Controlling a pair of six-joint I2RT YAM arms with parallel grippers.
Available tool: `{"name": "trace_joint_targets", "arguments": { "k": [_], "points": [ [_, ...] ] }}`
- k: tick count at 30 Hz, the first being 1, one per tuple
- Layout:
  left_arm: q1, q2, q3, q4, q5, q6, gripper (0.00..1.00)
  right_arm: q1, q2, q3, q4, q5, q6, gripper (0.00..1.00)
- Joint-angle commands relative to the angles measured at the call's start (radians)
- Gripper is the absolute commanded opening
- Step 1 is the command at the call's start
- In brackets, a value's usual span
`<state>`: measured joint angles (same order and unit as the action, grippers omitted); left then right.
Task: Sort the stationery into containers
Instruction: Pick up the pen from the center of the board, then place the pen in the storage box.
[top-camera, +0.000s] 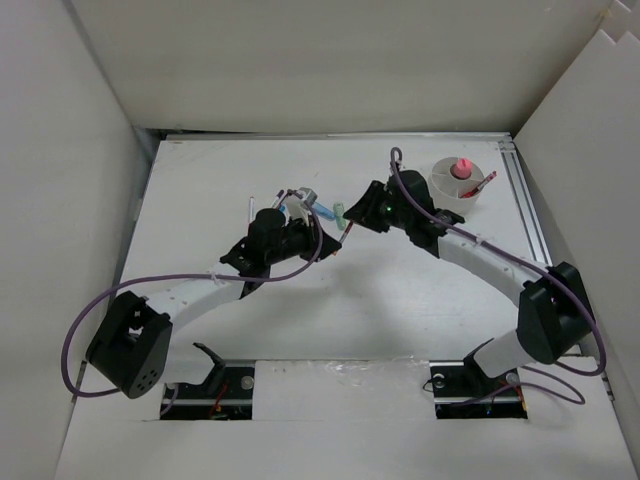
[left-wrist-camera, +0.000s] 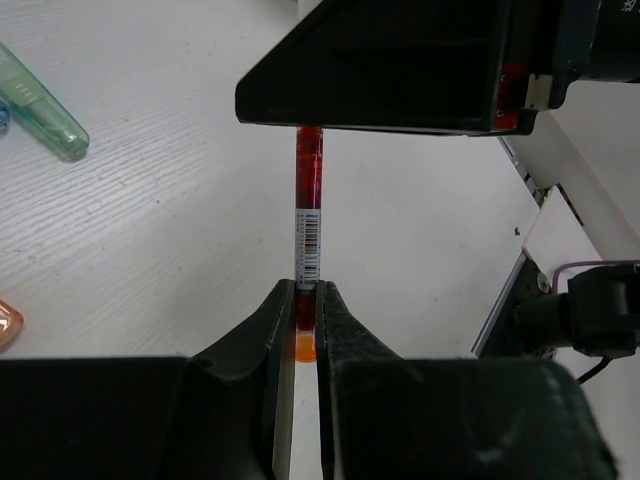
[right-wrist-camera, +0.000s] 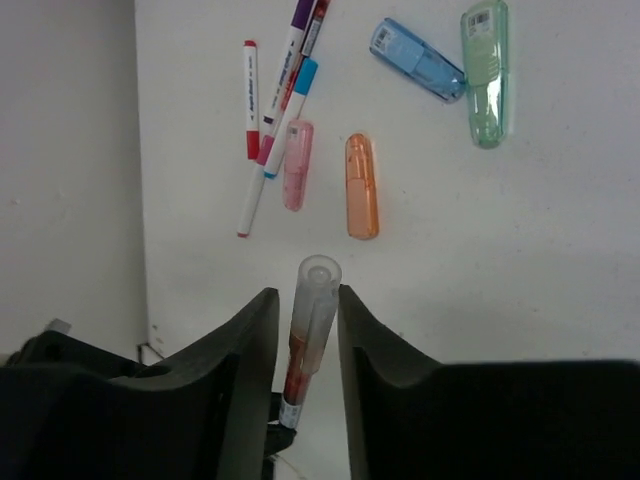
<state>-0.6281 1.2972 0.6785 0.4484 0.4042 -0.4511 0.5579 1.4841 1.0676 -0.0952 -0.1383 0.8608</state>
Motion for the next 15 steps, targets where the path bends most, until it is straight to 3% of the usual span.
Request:
{"name": "trace_joint_targets", "arguments": {
  "k": [1, 3, 5, 7, 8, 9, 11, 15],
  "points": [
    [0.001, -0.042, -0.013, 0.073, 0.047, -0.001, 0.0, 0.008, -0.004, 0.048, 0.071, -0.011, 0.001, 0.32],
    [0.001, -0.042, -0.013, 0.073, 0.047, -0.001, 0.01, -0.001, -0.004, 0.048, 0.071, 0.0, 0.012, 0.16],
    [0.001, -0.042, -0.013, 0.073, 0.036, -0.011, 0.12, -0.001, -0.025, 0.038, 0.071, 0.012, 0.021, 0.04],
    [0.001, -0.042, -0.013, 0.093, 0.012, -0.011, 0.32, -0.022, -0.037, 0.038, 0.071, 0.038, 0.021, 0.02],
    [0.001, -0.055, -0.013, 0.093, 0.012, -0.011, 0.59, -0.032, -0.053, 0.038, 0.058, 0.051, 0.021, 0.01],
    [0.001, -0.055, -0.013, 0.093, -0.002, -0.011, 0.67, -0.045, -0.062, 0.038, 0.058, 0.066, 0.021, 0.01],
    [0.001, -0.075, -0.013, 0.093, -0.036, -0.011, 0.72, -0.108, -0.088, 0.038, 0.025, 0.106, 0.021, 0.01],
    [0.001, -0.075, -0.022, 0.093, -0.096, -0.011, 0.74, -0.223, -0.12, 0.087, -0.06, 0.351, 0.03, 0.01]
  ]
}}
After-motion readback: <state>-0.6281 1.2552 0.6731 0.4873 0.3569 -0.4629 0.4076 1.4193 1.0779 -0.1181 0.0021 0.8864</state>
